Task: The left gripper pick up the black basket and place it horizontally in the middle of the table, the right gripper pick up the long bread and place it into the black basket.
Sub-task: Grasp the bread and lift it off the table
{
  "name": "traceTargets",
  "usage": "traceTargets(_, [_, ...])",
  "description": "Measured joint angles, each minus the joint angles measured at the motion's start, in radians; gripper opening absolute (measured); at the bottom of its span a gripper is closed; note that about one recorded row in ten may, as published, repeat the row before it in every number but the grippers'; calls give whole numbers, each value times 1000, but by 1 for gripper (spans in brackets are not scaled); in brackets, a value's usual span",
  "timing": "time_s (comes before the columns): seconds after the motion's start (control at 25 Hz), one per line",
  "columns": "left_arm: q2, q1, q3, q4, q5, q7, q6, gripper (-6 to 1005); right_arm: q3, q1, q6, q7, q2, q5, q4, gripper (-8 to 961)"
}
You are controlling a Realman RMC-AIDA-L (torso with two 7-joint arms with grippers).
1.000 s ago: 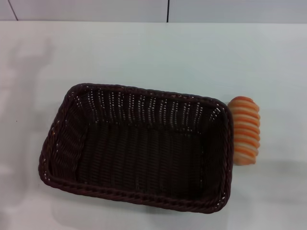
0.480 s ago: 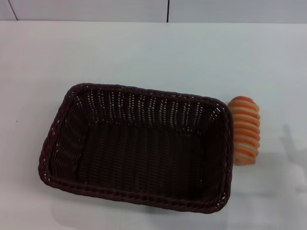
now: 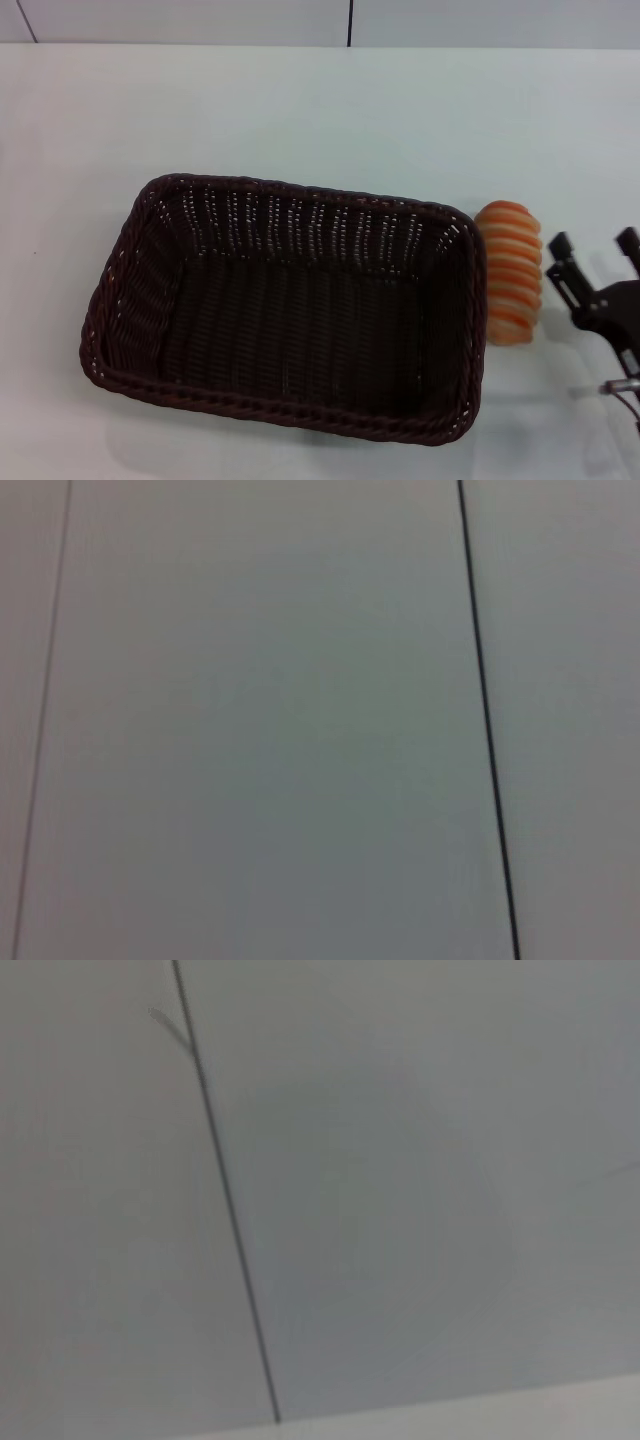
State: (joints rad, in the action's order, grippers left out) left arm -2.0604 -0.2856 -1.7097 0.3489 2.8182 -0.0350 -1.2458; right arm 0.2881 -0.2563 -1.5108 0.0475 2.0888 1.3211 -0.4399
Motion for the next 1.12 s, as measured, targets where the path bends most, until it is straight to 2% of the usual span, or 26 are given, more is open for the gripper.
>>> traceTargets(0.28, [0, -46, 6, -47, 10, 10, 10, 762, -2, -42, 96, 0, 1, 46, -10, 825])
traceTargets(1.08, [2, -48, 29, -48, 10, 13, 11, 762, -27, -102, 270, 7, -2, 38, -29, 824])
traceTargets(1.12, [2, -48, 29, -48, 10, 13, 11, 762, -27, -102, 270, 7, -2, 38, -29, 794])
